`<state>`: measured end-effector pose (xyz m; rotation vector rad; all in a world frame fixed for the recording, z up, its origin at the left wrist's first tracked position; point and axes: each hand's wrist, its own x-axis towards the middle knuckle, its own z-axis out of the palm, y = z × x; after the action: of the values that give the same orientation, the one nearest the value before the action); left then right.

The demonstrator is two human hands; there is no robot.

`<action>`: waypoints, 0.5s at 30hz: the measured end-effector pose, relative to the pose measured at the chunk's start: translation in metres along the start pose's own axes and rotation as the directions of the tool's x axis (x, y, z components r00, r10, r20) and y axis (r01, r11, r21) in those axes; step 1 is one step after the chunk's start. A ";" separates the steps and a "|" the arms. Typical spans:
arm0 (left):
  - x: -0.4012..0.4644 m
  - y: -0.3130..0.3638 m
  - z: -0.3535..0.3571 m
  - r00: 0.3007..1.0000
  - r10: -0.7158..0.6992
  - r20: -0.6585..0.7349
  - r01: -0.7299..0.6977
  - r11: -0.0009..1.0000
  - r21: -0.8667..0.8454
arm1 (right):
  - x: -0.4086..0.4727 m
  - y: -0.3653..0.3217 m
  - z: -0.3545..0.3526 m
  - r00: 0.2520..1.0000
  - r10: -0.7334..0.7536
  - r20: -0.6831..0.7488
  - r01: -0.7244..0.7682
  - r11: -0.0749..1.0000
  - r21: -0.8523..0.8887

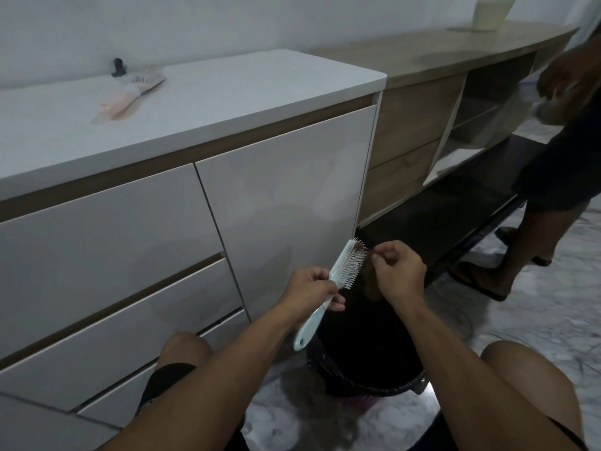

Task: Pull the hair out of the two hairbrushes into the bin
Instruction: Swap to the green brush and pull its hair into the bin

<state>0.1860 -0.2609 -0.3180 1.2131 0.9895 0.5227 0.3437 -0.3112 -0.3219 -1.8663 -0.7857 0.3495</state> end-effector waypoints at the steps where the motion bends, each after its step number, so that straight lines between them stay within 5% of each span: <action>1: 0.000 0.000 0.000 1.000 -0.002 0.000 0.002 1.000 0.004 | -0.001 0.001 0.001 0.999 -0.016 0.035 0.016 1.000 0.009; 6: -0.001 0.003 0.001 1.000 -0.015 0.014 0.014 0.999 0.034 | -0.002 0.005 0.006 0.988 -0.101 0.120 0.100 0.995 0.016; 15: -0.001 0.000 -0.002 1.000 -0.014 0.017 0.012 0.995 0.104 | 0.003 0.005 0.005 1.000 0.002 0.007 -0.001 0.998 -0.067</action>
<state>0.1837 -0.2603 -0.3178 1.3007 1.0192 0.4541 0.3453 -0.3072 -0.3280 -1.9291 -0.8097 0.3345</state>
